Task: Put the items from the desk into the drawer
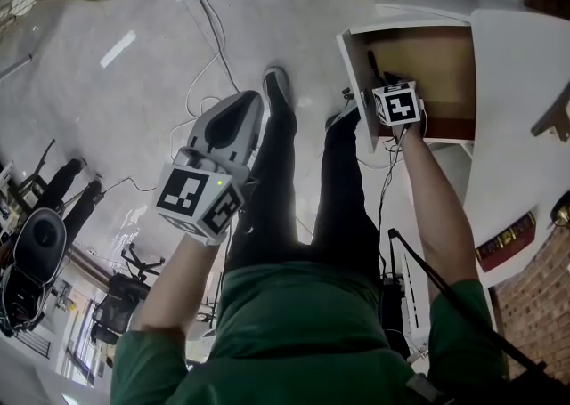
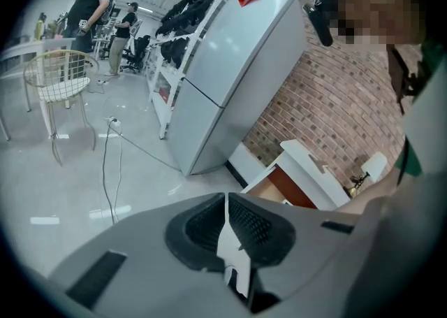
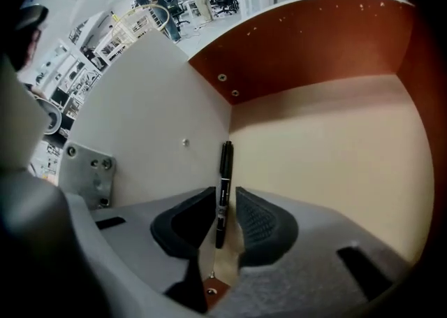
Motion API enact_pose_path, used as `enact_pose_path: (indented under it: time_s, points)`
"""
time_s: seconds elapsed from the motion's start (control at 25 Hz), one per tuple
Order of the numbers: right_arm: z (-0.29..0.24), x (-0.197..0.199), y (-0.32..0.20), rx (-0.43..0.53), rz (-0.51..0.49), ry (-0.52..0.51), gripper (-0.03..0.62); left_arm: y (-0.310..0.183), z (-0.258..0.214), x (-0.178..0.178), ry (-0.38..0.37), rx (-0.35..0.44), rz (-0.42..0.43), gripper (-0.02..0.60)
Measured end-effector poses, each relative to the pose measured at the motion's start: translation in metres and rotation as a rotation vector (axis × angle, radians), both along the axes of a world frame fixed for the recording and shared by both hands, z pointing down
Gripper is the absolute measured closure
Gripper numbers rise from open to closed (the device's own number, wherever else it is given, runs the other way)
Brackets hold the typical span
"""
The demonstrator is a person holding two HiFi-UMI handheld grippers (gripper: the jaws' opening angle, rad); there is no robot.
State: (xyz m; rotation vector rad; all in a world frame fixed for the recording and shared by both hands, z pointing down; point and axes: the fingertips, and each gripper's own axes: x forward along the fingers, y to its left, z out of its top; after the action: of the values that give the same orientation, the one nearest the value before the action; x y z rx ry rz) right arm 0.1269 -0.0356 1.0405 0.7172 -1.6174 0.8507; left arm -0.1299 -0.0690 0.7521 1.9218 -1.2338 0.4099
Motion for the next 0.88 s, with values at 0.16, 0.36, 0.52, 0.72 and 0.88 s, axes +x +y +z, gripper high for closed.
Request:
enact_pose_path:
  time_s: [0.16, 0.36, 0.52, 0.72, 0.88]
  points:
    - [-0.009, 0.007, 0.000, 0.023, 0.043, 0.003, 0.487, -0.002, -0.007, 0.004, 0.010, 0.020, -0.009, 0.568]
    - [-0.046, 0.012, -0.009, 0.143, 0.055, 0.034, 0.493, -0.011, -0.026, 0.006, 0.021, 0.061, -0.013, 0.568]
    - [-0.096, 0.002, -0.016, 0.277, 0.057, 0.035, 0.520, -0.019, -0.046, 0.015, 0.032, 0.085, 0.003, 0.568]
    - [-0.172, -0.010, -0.023, 0.330, 0.169, -0.112, 0.539, -0.035, -0.095, 0.032, 0.034, 0.152, 0.026, 0.568]
    - [-0.254, -0.028, -0.048, 0.404, 0.197, -0.263, 0.586, -0.052, -0.148, 0.042, 0.036, 0.232, 0.043, 0.568]
